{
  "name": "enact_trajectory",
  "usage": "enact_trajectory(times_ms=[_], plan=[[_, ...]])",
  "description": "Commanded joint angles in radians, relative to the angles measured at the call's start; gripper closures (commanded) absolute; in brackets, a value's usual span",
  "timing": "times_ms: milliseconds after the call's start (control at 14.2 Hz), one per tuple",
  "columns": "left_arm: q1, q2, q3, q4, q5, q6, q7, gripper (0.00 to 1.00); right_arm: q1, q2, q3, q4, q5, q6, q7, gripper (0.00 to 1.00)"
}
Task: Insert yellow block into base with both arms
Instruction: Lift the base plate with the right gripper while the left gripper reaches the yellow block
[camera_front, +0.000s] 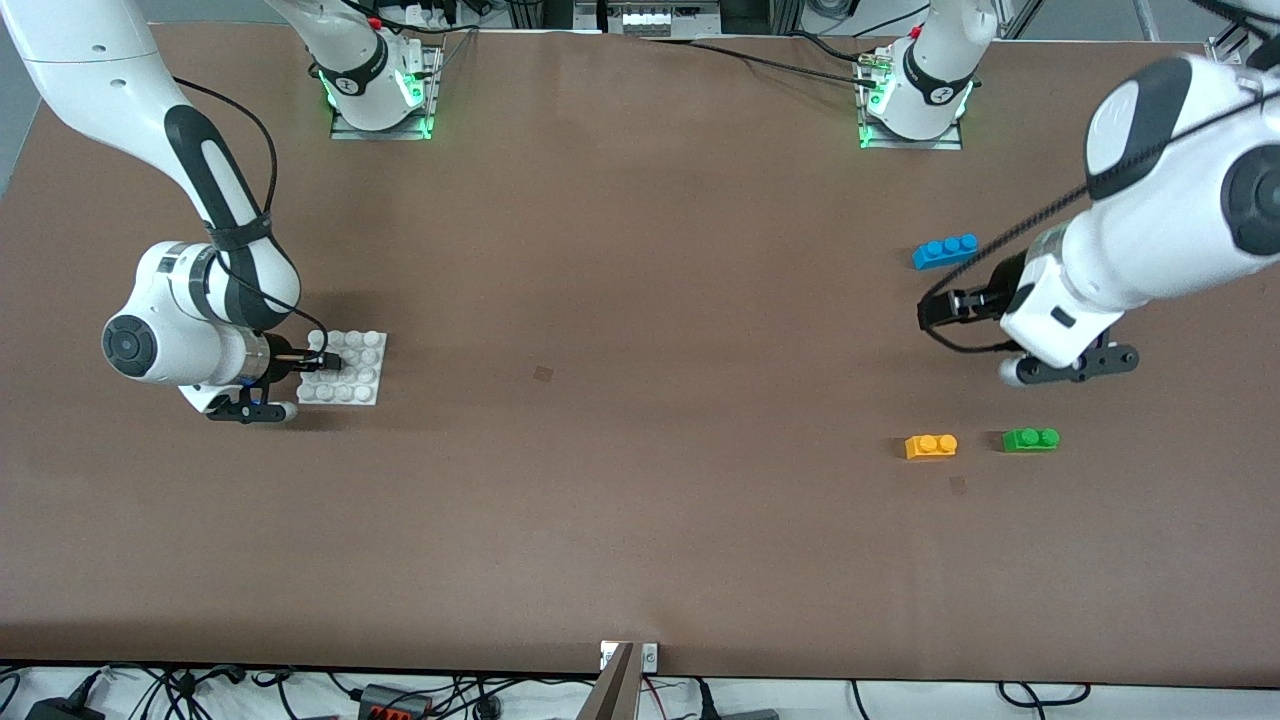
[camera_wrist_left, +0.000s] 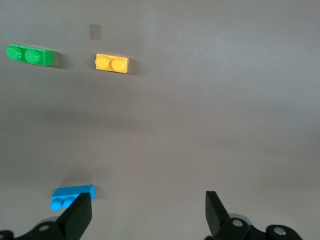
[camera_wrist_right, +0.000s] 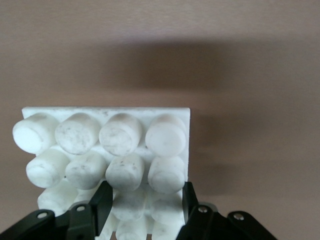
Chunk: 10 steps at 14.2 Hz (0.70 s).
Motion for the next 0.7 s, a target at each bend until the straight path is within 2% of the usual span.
enact_trajectory(times_ms=[0,140,281,492,632], plan=[[0.025,0.002,0.001,-0.027,-0.015,0.049,0.026,0.00,0.010,0.011,0.050,0.008,0.012,-0.012,-0.009,0.46],[0.025,-0.007,0.001,-0.101,-0.009,0.135,0.030,0.00,0.027,0.012,0.087,0.007,0.013,-0.015,0.006,0.46],[0.026,-0.006,0.002,-0.159,0.002,0.219,0.050,0.00,0.074,0.015,0.088,0.008,0.013,-0.012,0.028,0.46],[0.026,0.060,0.001,-0.175,0.135,0.307,0.061,0.00,0.204,0.017,0.088,0.014,0.015,-0.011,0.155,0.46],[0.045,0.106,0.001,-0.173,0.161,0.374,0.073,0.00,0.299,0.035,0.088,0.048,0.013,-0.011,0.200,0.46]])
